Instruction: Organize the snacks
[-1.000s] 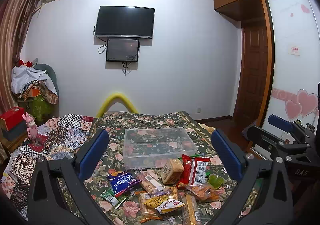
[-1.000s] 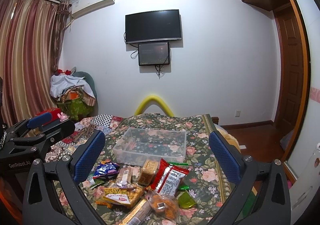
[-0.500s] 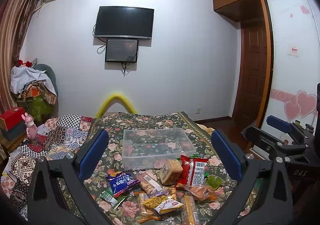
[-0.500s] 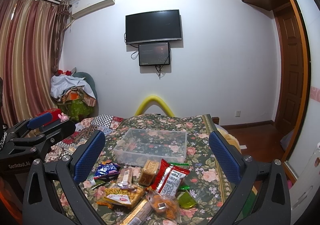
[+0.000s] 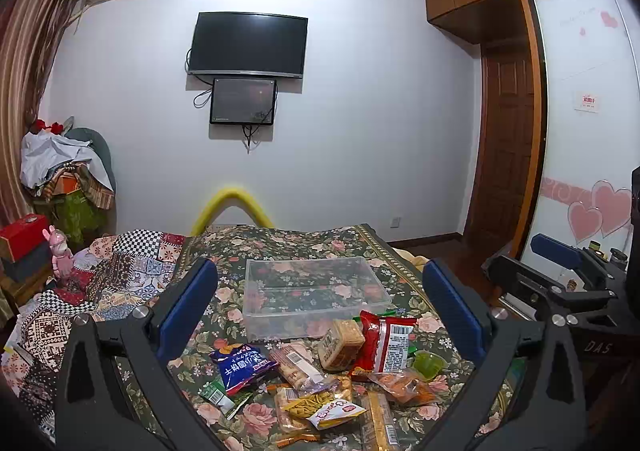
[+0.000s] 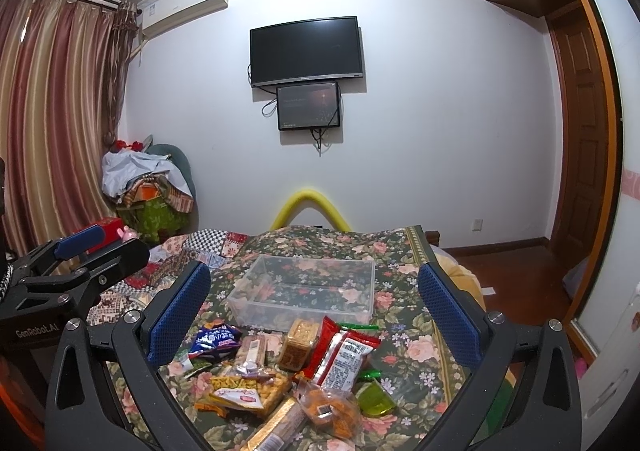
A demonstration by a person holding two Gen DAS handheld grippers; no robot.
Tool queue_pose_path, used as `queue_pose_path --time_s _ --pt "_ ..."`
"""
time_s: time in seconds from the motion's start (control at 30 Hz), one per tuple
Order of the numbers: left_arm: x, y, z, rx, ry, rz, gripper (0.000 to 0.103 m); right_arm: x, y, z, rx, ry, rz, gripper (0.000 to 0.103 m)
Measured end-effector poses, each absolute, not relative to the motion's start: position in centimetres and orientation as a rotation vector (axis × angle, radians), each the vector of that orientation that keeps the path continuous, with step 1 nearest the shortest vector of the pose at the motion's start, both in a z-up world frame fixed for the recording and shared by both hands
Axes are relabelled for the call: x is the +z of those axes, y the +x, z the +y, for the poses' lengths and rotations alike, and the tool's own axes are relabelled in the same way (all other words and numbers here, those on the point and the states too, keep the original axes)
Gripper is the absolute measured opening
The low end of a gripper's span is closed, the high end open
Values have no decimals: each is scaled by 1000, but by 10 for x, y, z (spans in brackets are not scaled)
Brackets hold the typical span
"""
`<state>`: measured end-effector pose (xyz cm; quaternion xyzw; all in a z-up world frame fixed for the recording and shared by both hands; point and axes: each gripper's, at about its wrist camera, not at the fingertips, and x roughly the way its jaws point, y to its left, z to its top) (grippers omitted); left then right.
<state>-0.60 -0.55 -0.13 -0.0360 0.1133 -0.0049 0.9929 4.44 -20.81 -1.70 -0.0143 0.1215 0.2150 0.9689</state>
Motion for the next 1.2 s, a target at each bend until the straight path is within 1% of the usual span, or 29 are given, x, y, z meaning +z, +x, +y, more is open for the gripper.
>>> queue_pose_path --time_s 0.3,0.5,0.63,0.7,0.83,0.9,1.03,1.2 --pt "-9 1 -2 4 -76 250 103 -28 52 -207 419 -30 282 103" --pt "-26 8 5 -5 -64 307 103 -51 66 -210 408 -57 376 103" --pt "-45 17 12 -19 -64 389 103 -69 73 -213 402 -72 445 103" --pt "-56 20 16 -21 -68 427 99 -77 76 -213 397 -79 476 103" --pt "-79 28 22 -25 -92 512 94 -94 85 -212 386 -97 553 103" --pt "-89 33 22 -39 -113 561 89 -101 88 -211 394 -101 593 103" --pt "-105 45 18 -51 -122 632 86 -114 93 -207 405 -115 647 102" --pt "-127 60 3 -71 -94 710 83 -133 98 -205 431 -119 710 98"
